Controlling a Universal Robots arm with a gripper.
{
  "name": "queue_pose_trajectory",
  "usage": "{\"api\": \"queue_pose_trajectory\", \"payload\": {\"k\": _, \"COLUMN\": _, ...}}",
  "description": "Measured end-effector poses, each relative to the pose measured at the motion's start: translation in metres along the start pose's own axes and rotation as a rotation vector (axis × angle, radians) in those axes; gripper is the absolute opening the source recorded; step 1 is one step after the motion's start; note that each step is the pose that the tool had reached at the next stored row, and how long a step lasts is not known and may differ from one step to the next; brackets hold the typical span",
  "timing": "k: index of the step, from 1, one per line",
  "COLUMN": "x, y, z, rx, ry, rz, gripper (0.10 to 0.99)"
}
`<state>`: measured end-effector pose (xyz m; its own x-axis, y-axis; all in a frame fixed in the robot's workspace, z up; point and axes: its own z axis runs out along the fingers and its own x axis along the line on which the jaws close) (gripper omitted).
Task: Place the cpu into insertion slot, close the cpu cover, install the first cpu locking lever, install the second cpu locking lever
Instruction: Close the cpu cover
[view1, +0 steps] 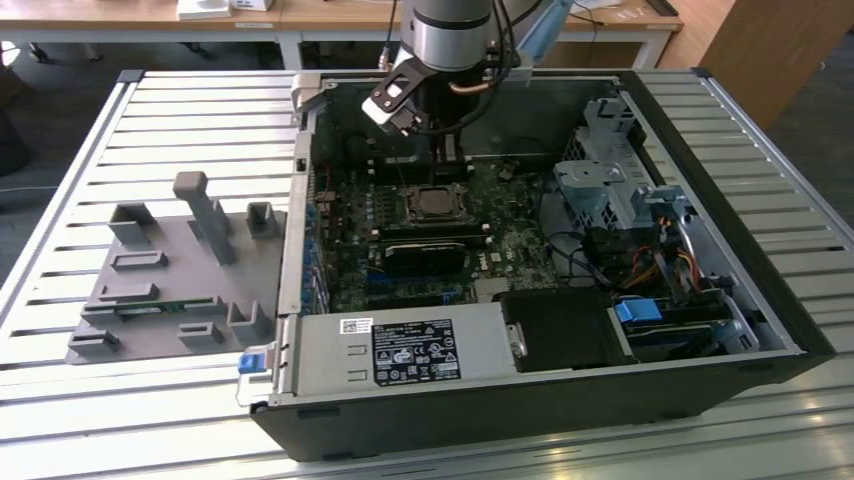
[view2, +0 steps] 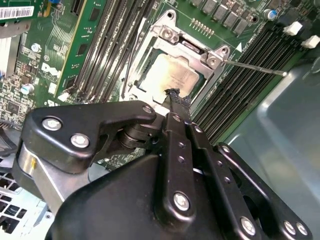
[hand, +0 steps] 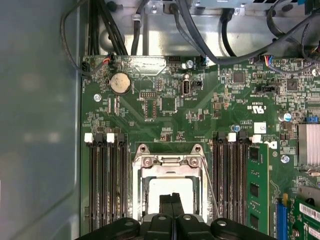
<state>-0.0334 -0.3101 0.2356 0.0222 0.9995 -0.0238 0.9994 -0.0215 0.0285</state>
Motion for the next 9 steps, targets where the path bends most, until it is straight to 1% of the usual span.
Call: {"api": "queue_pose_trajectory", "payload": {"k": 9, "x": -0.0001, "y": -0.0037, "z": -0.0001, "rx": 0.0, "ry": 0.0, "rz": 0.0, "gripper": 0.106}}
